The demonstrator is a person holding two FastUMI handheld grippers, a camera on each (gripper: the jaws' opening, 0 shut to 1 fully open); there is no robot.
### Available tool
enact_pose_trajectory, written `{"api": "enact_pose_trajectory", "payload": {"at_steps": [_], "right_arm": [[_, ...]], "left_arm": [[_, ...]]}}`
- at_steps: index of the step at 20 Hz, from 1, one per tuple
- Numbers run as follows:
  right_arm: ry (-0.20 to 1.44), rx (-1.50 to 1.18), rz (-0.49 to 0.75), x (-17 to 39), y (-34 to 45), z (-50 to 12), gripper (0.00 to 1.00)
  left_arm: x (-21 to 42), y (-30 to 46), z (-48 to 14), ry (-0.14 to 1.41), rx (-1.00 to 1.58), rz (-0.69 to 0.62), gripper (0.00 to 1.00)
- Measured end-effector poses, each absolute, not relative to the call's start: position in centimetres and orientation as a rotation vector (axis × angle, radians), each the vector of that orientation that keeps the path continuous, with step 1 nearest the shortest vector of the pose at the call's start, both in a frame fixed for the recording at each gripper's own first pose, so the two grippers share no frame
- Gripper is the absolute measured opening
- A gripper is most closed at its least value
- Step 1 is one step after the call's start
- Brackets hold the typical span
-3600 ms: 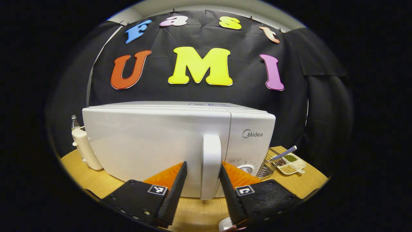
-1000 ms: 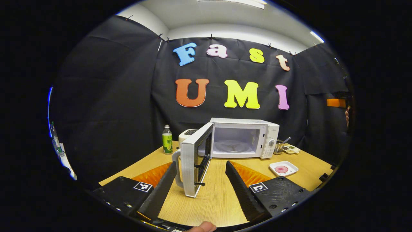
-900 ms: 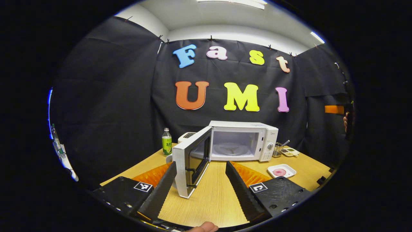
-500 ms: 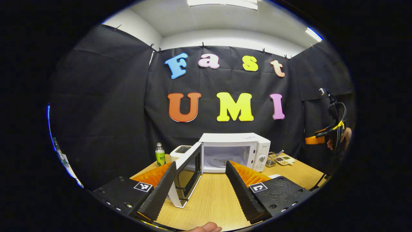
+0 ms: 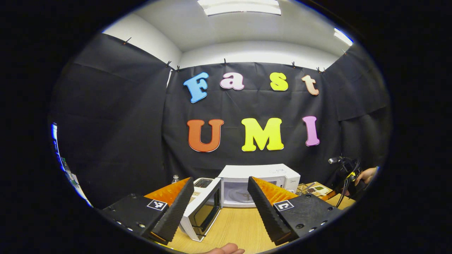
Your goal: Open the microwave oven with the left hand, put the food in, and close the microwave oven.
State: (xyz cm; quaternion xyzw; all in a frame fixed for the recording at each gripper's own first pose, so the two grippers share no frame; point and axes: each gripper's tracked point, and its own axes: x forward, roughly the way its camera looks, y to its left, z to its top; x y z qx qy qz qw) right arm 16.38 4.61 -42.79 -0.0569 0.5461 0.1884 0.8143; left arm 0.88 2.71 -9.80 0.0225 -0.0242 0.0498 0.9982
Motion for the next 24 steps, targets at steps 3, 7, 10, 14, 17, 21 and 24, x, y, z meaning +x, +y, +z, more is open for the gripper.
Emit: {"api": "enact_pose_trajectory", "payload": {"at_steps": [3,7,10,14,17,21,24], "right_arm": [[1.301,-0.054,0.42,16.4,5.3,-46.6,0.94],[1.391,-0.015,0.448,16.7,6.9,-49.7,0.8],[1.41,-0.025,0.464,17.1,7.4,-50.2,0.63],[1.474,0.002,0.432,17.0,7.7,-51.0,0.53],[1.514,-0.003,0.437,16.7,7.6,-51.5,0.28],[1.575,0.016,0.462,16.6,7.3,-52.1,0.09],[1.577,0.041,0.514,16.6,7.4,-52.1,0.04]], "left_arm": [[1.5,2.7,-10.1,-0.041,0.043,0.096,0.94],[2.1,3.8,-11.0,-0.017,0.038,0.117,0.94],[2.3,4.6,-11.6,-0.005,0.024,0.14,0.94],[2.3,6.2,-11.6,-0.018,0.02,0.191,0.93],[2.2,5.9,-11.6,-0.027,0.004,0.176,0.94],[2.1,6.8,-11.3,-0.048,0.003,0.205,0.93],[1.9,6.2,-11.3,-0.062,-0.002,0.188,0.93]]}}
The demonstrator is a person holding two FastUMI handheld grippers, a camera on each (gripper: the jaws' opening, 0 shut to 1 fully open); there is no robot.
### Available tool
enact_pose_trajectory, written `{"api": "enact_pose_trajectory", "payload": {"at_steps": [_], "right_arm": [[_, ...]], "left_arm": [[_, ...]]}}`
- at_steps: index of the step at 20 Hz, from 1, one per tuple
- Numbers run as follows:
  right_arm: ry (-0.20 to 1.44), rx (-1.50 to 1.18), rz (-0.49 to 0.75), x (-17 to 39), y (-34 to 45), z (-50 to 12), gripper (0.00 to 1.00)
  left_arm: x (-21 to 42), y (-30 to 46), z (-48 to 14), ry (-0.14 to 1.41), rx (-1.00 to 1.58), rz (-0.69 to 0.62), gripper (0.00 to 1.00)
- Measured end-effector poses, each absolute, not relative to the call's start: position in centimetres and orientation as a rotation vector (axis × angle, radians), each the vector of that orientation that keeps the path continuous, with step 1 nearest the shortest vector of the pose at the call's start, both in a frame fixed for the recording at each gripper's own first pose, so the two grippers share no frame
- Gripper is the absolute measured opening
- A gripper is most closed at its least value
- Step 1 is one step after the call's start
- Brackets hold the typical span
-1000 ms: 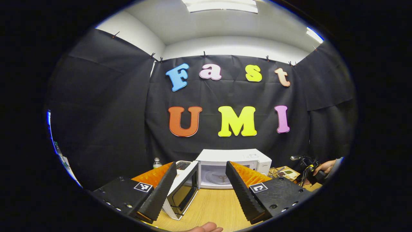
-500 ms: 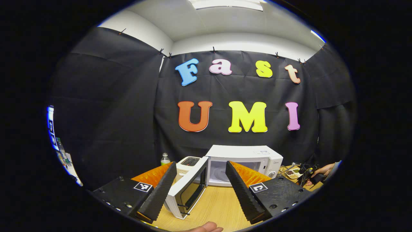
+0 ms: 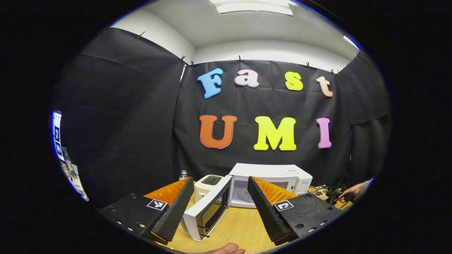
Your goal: Open the microwave oven with the left hand, put the food in, and close the microwave oven.
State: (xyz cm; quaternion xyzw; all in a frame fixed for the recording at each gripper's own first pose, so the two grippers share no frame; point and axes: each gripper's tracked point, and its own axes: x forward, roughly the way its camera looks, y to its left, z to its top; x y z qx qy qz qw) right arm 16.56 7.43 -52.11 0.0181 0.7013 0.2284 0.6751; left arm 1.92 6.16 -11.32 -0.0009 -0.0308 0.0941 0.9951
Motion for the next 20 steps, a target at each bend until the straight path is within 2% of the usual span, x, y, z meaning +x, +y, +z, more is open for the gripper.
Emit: {"api": "enact_pose_trajectory", "payload": {"at_steps": [2,12,20], "right_arm": [[1.569,0.082,0.548,16.5,7.6,-52.1,0.04],[1.501,0.364,0.529,14.2,7.3,-49.1,0.04],[1.421,0.57,0.46,12.7,12.8,-45.0,0.04]], "left_arm": [[1.8,5.6,-11.6,-0.06,0.004,0.176,0.94],[0.6,4.6,-11.5,-0.082,-0.001,0.123,0.93],[-0.2,5.1,-12.1,-0.079,-0.005,0.09,0.94]]}}
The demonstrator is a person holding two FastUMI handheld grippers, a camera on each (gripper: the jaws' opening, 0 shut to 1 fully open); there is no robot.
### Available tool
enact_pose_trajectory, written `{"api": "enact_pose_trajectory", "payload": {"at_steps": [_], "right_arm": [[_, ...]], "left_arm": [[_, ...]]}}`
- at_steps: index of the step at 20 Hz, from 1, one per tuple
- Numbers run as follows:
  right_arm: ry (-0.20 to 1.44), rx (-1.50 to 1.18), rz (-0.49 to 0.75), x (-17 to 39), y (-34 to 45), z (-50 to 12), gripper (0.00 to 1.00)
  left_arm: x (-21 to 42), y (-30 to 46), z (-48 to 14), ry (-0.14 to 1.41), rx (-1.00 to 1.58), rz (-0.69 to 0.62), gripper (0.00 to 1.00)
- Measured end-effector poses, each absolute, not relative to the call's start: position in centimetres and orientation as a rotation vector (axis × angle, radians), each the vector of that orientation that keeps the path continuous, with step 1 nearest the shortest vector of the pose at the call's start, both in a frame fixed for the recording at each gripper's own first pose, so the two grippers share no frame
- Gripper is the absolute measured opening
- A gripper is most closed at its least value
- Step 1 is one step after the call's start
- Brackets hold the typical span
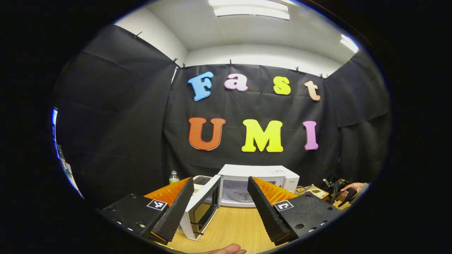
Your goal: Open the microwave oven with the left hand, put the food in, and close the microwave oven.
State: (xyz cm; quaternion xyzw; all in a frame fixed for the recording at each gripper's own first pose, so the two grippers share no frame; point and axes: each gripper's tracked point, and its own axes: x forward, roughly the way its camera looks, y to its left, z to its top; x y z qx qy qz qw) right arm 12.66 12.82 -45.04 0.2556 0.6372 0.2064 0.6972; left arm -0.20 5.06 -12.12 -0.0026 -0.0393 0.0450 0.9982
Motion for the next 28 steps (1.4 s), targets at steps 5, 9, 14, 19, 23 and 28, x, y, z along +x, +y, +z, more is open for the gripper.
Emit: {"api": "enact_pose_trajectory", "payload": {"at_steps": [5,9,14,19,23,28], "right_arm": [[1.336,0.636,0.464,12.0,18.5,-42.6,0.03],[1.303,0.682,0.451,11.3,22.9,-41.4,0.04],[1.222,0.859,0.358,12.0,28.0,-40.3,0.0],[1.123,1.056,0.206,14.2,31.9,-40.1,0.03],[1.034,1.11,0.051,16.2,34.6,-42.2,0.04],[0.843,1.112,-0.044,20.3,37.1,-43.0,0.04]], "left_arm": [[-1.0,6.0,-12.1,-0.085,0.009,0.08,0.93],[-1.9,6.6,-11.9,-0.12,-0.005,0.061,0.93],[-2.3,8.0,-13.4,-0.09,-0.002,0.064,0.93],[-3.3,9.7,-14.4,-0.075,-0.012,0.082,0.93],[-3.8,10.6,-14.7,-0.081,-0.033,0.088,0.93],[-4.0,11.2,-15.9,-0.051,-0.015,0.099,0.93]]}}
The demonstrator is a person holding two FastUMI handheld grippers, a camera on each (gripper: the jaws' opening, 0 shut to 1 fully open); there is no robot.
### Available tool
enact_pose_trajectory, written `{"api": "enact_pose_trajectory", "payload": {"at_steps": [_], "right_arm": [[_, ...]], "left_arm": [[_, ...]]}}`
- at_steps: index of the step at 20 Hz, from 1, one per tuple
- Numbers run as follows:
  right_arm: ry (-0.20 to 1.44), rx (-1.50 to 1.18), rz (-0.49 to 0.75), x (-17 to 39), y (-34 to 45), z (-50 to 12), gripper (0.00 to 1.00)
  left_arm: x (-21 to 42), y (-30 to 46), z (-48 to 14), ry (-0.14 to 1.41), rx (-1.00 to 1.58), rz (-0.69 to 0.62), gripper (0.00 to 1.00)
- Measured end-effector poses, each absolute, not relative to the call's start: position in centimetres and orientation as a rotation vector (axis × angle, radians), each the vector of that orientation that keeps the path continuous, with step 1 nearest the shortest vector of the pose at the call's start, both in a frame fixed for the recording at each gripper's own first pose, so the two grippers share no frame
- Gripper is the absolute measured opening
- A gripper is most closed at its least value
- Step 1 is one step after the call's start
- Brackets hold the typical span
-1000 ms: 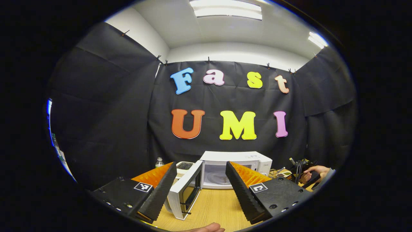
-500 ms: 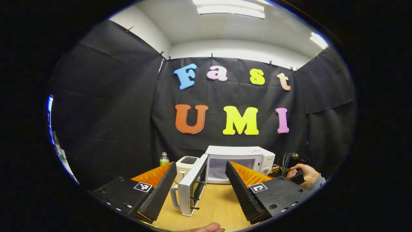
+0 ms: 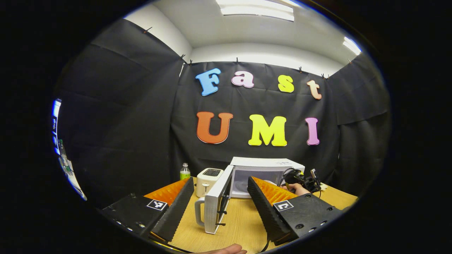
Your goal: Open the microwave oven with the left hand, put the food in, and close the microwave oven.
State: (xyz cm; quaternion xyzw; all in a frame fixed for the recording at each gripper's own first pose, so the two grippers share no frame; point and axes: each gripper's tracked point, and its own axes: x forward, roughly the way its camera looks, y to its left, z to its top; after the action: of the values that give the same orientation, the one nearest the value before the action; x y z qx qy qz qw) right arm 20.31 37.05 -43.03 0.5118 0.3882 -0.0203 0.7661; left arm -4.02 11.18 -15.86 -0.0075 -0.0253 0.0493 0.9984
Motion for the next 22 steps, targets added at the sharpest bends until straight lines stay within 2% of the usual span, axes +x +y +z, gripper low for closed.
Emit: {"api": "enact_pose_trajectory", "payload": {"at_steps": [4,9,14,15,17,22], "right_arm": [[0.818,1.216,-0.116,23.0,39.6,-43.1,0.04],[0.767,1.208,-0.192,26.5,41.4,-43.9,0.04],[0.789,1.176,-0.179,29.3,43.2,-46.1,0.04],[0.781,1.166,-0.186,29.7,43.0,-46.4,0.0],[0.749,1.143,-0.201,30.4,42.2,-47.0,0.07],[0.677,1.166,-0.184,31.7,41.0,-46.8,0.12]], "left_arm": [[-4.4,11.9,-16.1,-0.051,-0.025,0.133,0.93],[-5.0,12.3,-16.3,-0.04,-0.011,0.141,0.93],[-5.2,12.9,-16.7,-0.033,-0.016,0.149,0.93],[-5.2,13.1,-17.0,-0.028,-0.02,0.152,0.93],[-5.2,13.5,-17.3,-0.021,-0.029,0.16,0.93],[-4.8,13.4,-18.3,0.001,-0.056,0.155,0.93]]}}
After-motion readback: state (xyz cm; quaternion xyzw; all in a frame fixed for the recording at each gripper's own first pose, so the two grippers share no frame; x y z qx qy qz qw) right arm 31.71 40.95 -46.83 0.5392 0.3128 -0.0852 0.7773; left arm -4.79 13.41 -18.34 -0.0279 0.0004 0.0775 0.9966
